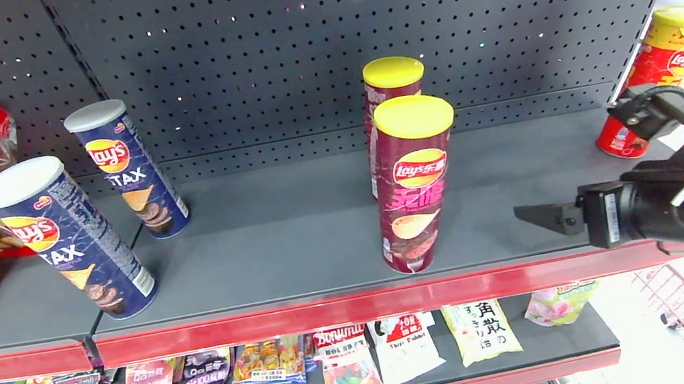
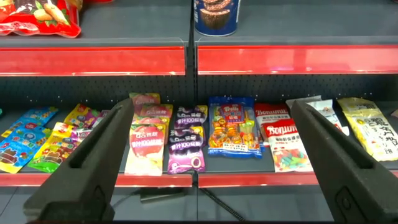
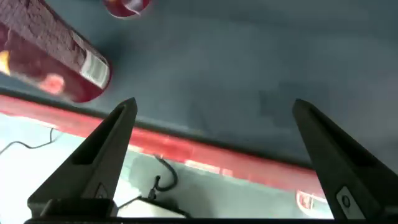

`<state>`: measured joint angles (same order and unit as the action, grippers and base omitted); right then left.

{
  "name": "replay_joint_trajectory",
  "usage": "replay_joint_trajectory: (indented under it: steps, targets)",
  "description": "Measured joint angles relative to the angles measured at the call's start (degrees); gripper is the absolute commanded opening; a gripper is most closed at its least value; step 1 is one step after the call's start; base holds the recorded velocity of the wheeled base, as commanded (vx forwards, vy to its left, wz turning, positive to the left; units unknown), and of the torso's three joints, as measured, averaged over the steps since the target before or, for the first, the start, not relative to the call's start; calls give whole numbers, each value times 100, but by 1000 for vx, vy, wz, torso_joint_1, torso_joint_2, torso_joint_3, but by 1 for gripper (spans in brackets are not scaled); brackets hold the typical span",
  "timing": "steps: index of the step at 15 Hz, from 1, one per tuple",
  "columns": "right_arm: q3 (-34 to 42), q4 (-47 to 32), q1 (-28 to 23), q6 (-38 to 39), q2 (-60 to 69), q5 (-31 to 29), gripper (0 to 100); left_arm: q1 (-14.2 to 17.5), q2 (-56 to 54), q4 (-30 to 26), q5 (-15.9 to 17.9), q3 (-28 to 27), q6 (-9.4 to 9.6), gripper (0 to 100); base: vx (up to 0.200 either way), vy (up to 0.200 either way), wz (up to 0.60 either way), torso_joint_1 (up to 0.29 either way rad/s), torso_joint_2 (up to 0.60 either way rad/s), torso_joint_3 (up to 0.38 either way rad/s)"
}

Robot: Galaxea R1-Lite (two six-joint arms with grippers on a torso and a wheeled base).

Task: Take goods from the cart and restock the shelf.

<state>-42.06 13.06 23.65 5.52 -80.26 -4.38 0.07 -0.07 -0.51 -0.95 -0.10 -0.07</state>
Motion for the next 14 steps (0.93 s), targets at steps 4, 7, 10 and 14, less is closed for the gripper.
replay_joint_trajectory:
  steps: [4,7,10,14]
  targets:
    - [-419,262,405,-521,-628,-200,100,-2,0,5,2,0,0,100,0,0,0,0,0,0]
    - [-455,423,617,-630,-924,-391,100,0,0,2,0,0,0,100,0,0,0,0,0,0]
    - [-469,577,735,-642,-1150,-534,100,0,0,2,0,0,0,100,0,0,0,0,0,0]
    - [-457,596,779,-711,-1315,-599,100,0,0,2,0,0,0,100,0,0,0,0,0,0]
